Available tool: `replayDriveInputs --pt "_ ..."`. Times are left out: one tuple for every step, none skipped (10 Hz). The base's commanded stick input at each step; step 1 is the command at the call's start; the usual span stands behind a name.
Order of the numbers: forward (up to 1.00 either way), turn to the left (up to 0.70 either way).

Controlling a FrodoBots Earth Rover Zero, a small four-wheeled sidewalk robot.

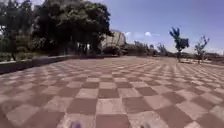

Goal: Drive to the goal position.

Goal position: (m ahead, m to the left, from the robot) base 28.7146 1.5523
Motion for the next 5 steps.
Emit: replayDriveInputs --pt "1.0 0.0" --pt "1.0 0.0" --pt "1.0 0.0" --pt "1.0 0.0" --pt "1.0 0.0"
